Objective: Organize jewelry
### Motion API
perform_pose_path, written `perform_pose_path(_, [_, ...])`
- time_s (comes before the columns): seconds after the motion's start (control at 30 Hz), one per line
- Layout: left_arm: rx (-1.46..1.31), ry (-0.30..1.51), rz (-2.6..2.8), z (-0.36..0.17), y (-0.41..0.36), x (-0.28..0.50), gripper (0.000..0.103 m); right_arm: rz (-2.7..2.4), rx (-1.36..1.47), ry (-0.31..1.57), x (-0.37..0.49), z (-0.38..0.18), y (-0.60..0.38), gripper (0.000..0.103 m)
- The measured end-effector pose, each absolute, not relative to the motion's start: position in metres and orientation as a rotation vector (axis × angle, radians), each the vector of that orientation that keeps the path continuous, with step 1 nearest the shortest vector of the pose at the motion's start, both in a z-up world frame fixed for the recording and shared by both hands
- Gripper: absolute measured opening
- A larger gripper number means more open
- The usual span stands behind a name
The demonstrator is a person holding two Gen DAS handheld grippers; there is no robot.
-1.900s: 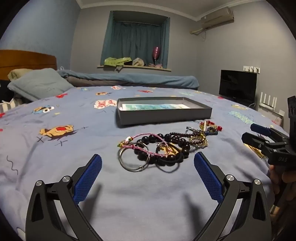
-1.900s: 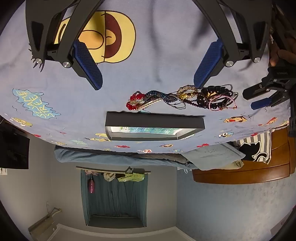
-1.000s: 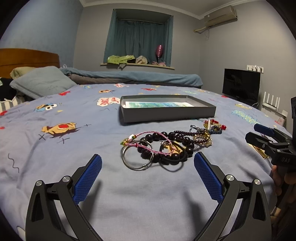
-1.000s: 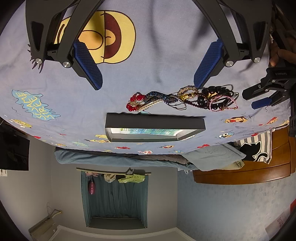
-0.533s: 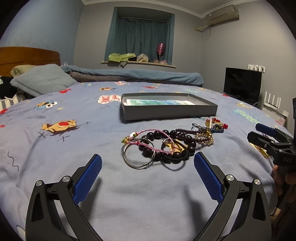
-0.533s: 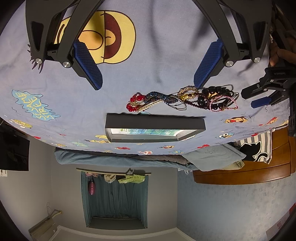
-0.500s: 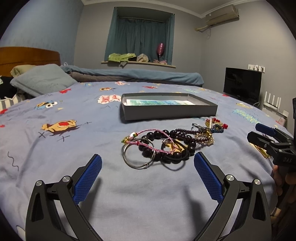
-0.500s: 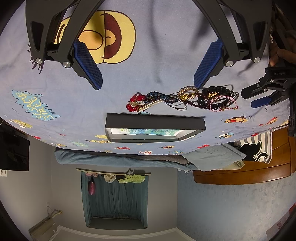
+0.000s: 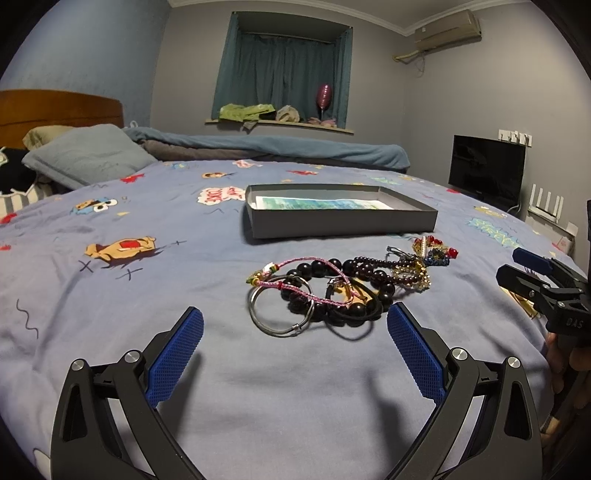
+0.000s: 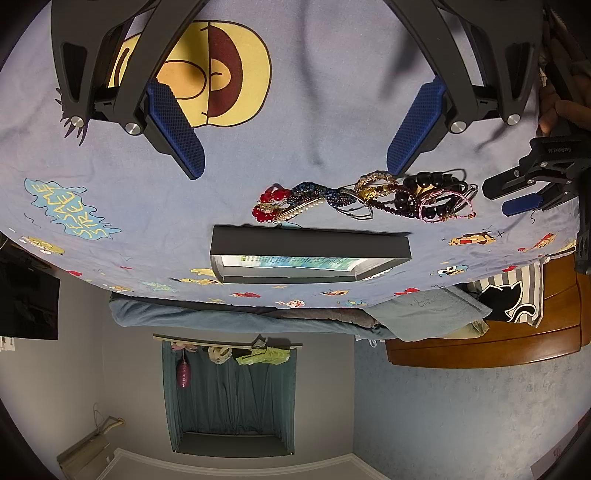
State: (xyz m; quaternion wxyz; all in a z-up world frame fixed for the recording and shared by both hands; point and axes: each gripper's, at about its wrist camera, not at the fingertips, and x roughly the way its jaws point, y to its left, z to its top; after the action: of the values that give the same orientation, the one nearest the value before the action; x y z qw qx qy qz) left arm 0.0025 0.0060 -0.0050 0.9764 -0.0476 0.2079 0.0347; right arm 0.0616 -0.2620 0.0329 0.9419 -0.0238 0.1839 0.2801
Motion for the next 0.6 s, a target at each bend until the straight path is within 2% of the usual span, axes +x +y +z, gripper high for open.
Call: perform_pose_path(0.6, [-0.126, 0.444, 0.071, 0.0033, 0.0141, 0.0053, 0.099, 0.568, -0.046, 0.373, 0.0621, 0.0335, -0.2622, 0.098])
